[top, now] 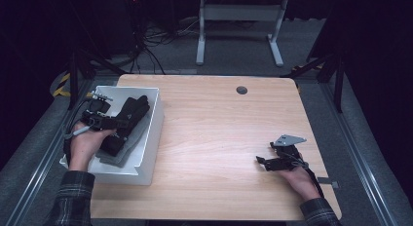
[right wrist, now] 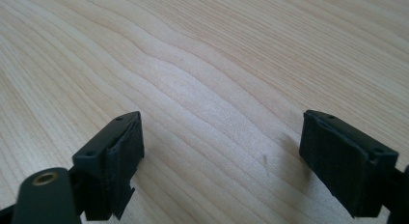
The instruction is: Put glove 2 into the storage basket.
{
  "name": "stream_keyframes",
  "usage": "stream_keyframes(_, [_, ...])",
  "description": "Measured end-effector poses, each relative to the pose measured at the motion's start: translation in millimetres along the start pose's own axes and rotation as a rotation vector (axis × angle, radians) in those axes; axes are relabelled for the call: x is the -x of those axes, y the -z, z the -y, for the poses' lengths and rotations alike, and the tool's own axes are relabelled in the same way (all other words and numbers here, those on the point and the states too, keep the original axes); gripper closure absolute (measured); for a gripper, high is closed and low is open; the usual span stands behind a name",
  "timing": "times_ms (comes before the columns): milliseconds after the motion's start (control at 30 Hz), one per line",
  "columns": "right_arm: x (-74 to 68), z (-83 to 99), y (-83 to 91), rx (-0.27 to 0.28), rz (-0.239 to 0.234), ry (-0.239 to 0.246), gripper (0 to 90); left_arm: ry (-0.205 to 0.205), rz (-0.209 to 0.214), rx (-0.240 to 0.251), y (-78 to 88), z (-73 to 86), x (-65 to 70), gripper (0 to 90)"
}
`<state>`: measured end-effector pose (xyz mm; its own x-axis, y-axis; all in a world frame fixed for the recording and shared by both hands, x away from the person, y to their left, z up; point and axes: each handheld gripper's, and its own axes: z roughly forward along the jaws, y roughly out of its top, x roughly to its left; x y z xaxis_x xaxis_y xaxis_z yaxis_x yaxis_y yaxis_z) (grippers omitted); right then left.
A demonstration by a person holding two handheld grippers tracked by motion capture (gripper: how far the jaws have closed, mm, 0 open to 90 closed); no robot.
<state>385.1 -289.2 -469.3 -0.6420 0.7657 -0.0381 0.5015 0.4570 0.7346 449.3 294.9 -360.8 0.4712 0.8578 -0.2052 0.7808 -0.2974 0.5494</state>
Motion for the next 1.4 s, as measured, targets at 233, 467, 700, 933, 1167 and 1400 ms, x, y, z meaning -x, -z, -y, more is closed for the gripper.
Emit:
stream_keyframes(233, [-0.1, 0.0, -0.1, 0.001, -0.001, -0.001, 16.2, 0.007, -0.044, -0.033, -18.0, 8.1, -7.3, 45.2])
stream_keyframes(467, [-0.1, 0.0, -0.1, 0.001, -0.001, -0.001, 16.2, -0.004, -0.103, -0.095, -33.0, 6.8, -6.4, 17.4])
stream_keyframes(700, [-0.2, 0.0, -0.1, 0.001, 0.000, -0.001, 16.2, 0.004, -0.078, -0.002, -18.8, 3.7, -4.6, 14.4])
stream_keyframes(933, [-0.4, 0.1, 0.0, 0.000, 0.000, -0.004, 16.2, -0.015, -0.043, 0.069, 5.2, -3.7, 6.4, 12.7])
stream_keyframes(1167, [-0.4, 0.1, 0.0, 0.000, 0.000, -0.004, 16.2, -0.051, -0.009, 0.110, 17.1, -16.4, 24.2, 11.9])
stream_keyframes(1400, [-0.4, 0.1, -0.1, 0.000, -0.001, -0.003, 15.9, -0.098, 0.034, 0.143, 18.7, -28.9, 47.1, 11.6])
